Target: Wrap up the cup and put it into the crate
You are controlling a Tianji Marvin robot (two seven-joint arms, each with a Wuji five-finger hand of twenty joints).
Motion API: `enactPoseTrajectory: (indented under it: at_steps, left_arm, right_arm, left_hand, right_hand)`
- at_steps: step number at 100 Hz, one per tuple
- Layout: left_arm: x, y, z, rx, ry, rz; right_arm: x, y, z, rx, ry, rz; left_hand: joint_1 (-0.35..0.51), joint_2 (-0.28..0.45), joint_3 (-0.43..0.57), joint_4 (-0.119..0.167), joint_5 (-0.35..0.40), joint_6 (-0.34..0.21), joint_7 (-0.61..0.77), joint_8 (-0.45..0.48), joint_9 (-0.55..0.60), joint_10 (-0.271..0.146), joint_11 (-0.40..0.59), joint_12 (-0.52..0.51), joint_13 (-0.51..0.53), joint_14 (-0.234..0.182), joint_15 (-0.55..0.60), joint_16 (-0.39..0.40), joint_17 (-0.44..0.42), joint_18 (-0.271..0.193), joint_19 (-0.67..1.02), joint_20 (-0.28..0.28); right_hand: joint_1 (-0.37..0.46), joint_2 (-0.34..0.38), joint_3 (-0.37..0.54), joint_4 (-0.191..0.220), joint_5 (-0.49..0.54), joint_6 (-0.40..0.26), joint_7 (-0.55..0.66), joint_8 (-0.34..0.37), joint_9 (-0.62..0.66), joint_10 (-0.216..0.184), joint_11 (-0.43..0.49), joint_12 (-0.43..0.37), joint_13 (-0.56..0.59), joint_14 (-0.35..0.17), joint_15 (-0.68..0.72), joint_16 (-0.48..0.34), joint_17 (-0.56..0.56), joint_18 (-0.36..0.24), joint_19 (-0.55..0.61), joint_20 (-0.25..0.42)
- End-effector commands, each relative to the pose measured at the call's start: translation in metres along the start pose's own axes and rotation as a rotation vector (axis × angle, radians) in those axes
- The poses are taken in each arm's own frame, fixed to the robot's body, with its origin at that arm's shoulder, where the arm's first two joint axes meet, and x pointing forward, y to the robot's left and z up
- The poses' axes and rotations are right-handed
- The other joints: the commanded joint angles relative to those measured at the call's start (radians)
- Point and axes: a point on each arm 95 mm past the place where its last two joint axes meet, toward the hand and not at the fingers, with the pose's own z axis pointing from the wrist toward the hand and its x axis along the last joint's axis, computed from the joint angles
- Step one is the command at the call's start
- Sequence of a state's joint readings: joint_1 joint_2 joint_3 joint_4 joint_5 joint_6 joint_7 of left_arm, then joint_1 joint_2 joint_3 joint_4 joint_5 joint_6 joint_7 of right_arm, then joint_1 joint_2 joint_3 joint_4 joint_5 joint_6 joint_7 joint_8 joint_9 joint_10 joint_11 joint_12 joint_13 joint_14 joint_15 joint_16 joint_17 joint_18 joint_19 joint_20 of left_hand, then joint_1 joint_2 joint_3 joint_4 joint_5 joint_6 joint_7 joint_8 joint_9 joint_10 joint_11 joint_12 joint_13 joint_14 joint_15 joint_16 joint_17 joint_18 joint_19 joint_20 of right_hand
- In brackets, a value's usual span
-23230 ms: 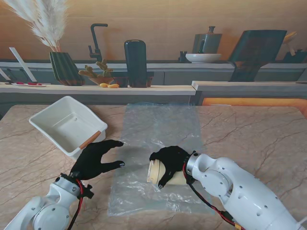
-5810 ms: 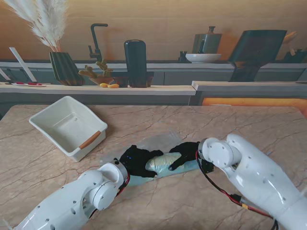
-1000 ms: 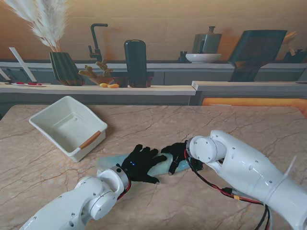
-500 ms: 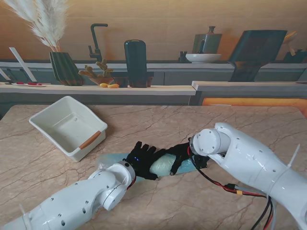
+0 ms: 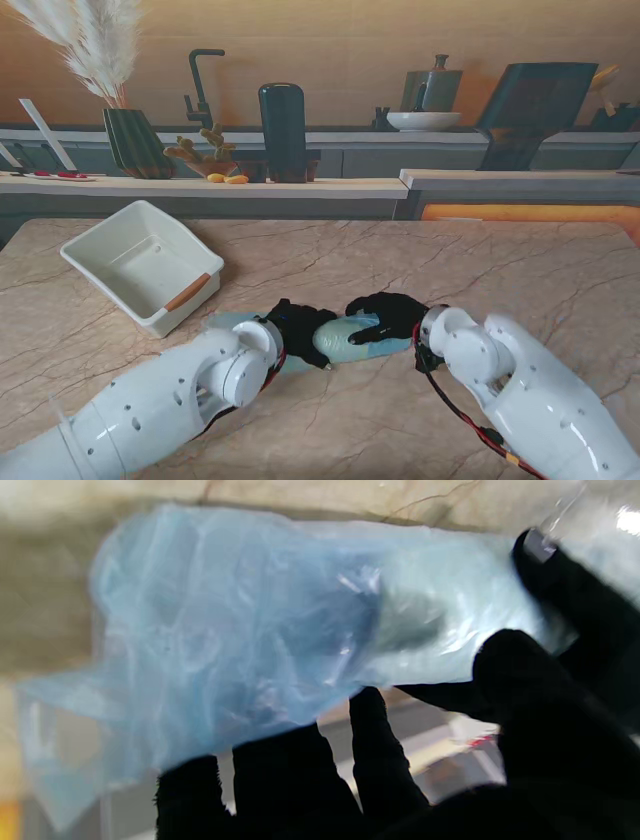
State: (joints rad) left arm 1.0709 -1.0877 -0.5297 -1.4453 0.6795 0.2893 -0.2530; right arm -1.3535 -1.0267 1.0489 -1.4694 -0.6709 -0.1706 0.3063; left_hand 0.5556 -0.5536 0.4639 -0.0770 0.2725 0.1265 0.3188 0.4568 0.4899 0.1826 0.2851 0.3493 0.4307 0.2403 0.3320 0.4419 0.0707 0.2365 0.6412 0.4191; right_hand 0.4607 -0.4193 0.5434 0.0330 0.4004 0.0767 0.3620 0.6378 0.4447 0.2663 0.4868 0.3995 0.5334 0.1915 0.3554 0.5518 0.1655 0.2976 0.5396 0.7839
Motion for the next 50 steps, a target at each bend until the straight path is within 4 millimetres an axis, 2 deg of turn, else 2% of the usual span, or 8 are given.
enactPoseTrajectory:
  at_steps: [1, 16, 23, 37, 45, 50]
  left_arm:
    - [-0.032, 0.051, 0.001, -0.157, -0.085, -0.025]
    - [-0.038, 0.045, 0.006, -0.216, -0.087, -0.152]
    - [-0.041, 0.042, 0.007, -0.238, -0.088, -0.199]
    - [-0.044, 0.036, 0.01, -0.282, -0.084, -0.313]
    - [-0.046, 0.035, 0.012, -0.294, -0.082, -0.334]
    - [-0.047, 0.034, 0.013, -0.306, -0.077, -0.336]
  right_arm:
    - [0.009, -0.007, 0.0, 0.003, 0.032, 0.033]
    - [0.012, -0.011, -0.005, -0.125, 0.127, -0.085]
    - [0.011, -0.014, -0.006, -0.158, 0.159, -0.165]
    - [0.008, -0.024, -0.004, -0.159, 0.158, -0.301]
    - [0.007, -0.029, 0.002, -0.144, 0.149, -0.365]
    - [0.006, -0.033, 0.008, -0.146, 0.132, -0.39]
  left_hand:
    - [0.176, 0.131, 0.102, 0.004, 0.308, -0.107, 0.233, 0.029, 0.07, -0.001, -0.008, 0.006, 0.002, 0.005, 0.003, -0.002, -0.012, -0.014, 0.015, -0.025]
    - [0.2, 0.131, 0.089, 0.006, 0.329, -0.111, 0.246, 0.039, 0.065, 0.0, -0.014, 0.004, -0.008, 0.008, -0.002, -0.005, -0.02, -0.022, 0.012, -0.036]
    - [0.218, 0.125, 0.069, -0.005, 0.335, -0.118, 0.251, 0.05, 0.063, -0.001, -0.02, 0.002, -0.013, 0.008, -0.008, -0.009, -0.023, -0.024, 0.006, -0.044]
    - [0.231, 0.13, 0.047, -0.004, 0.331, -0.126, 0.242, 0.054, 0.049, -0.002, -0.032, -0.002, -0.032, 0.01, -0.021, -0.014, -0.037, -0.033, -0.01, -0.053]
    - [0.214, 0.133, 0.039, 0.013, 0.329, -0.125, 0.221, 0.044, 0.038, -0.003, -0.041, -0.005, -0.042, 0.013, -0.03, -0.016, -0.04, -0.032, -0.023, -0.055]
    - [0.202, 0.13, 0.033, 0.014, 0.326, -0.126, 0.215, 0.041, 0.031, -0.007, -0.046, -0.007, -0.05, 0.01, -0.036, -0.018, -0.045, -0.032, -0.029, -0.057]
  right_hand:
    - [-0.034, -0.052, 0.028, -0.029, -0.043, -0.05, 0.031, 0.014, -0.037, -0.025, -0.003, -0.011, -0.023, -0.027, -0.029, -0.022, 0.012, -0.002, -0.022, 0.027]
    - [-0.026, -0.111, 0.058, -0.031, -0.093, -0.069, 0.061, 0.006, -0.078, -0.049, 0.004, -0.021, -0.039, -0.052, -0.074, -0.058, 0.02, -0.025, -0.036, 0.037]
    - [-0.035, -0.123, 0.062, -0.032, -0.111, -0.073, 0.067, 0.004, -0.086, -0.056, 0.008, -0.022, -0.036, -0.059, -0.076, -0.061, 0.025, -0.031, -0.036, 0.039]
    - [-0.068, -0.146, 0.087, -0.036, -0.146, -0.062, 0.084, -0.012, -0.115, -0.054, 0.014, -0.03, -0.05, -0.058, -0.085, -0.071, 0.014, -0.024, -0.047, 0.034]
    - [-0.086, -0.145, 0.095, -0.038, -0.154, -0.049, 0.084, -0.02, -0.126, -0.046, 0.019, -0.03, -0.051, -0.053, -0.083, -0.071, 0.009, -0.014, -0.052, 0.029]
    - [-0.084, -0.149, 0.106, -0.038, -0.151, -0.04, 0.091, -0.024, -0.13, -0.038, 0.036, -0.027, -0.047, -0.051, -0.068, -0.065, 0.013, -0.009, -0.05, 0.027]
